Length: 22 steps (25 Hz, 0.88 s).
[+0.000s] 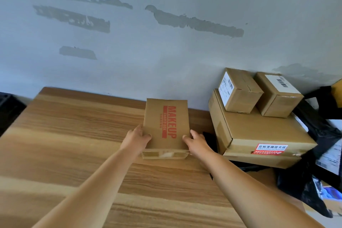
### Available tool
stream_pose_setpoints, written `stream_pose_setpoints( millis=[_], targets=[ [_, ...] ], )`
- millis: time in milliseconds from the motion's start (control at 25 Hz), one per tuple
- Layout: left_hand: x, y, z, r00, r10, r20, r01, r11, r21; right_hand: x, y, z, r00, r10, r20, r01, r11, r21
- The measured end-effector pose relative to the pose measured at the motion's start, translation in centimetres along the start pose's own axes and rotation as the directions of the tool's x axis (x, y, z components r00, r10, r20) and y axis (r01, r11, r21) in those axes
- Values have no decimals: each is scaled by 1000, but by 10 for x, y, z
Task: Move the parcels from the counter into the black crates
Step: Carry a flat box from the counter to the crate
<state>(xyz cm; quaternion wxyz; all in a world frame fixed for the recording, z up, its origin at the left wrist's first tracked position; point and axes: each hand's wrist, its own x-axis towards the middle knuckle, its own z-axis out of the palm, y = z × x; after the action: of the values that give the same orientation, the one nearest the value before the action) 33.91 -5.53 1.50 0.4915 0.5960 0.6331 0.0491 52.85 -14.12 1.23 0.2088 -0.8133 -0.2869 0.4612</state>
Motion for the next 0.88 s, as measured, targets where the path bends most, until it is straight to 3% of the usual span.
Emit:
stream_pose_setpoints(
  millis=[160, 280, 600, 880],
  targets=[
    [-12, -17, -4, 997, -73, 24, 75, 992, -105, -10, -4, 10, 997, 39, 73, -44, 997, 62],
    [-30, -15, -15, 998, -36, 50, 45, 980, -192, -26, -13, 13, 997, 12, 75, -22, 990, 137],
    [-78, 29, -85, 960, 255, -115, -275, 932, -234, -90, -72, -12, 965, -252, -70, 262, 922, 285],
    [-136, 84, -136, 826, 473, -306, -552, 788, -271, -155, -125, -54, 814, -521, -258, 578, 772, 264]
  ],
)
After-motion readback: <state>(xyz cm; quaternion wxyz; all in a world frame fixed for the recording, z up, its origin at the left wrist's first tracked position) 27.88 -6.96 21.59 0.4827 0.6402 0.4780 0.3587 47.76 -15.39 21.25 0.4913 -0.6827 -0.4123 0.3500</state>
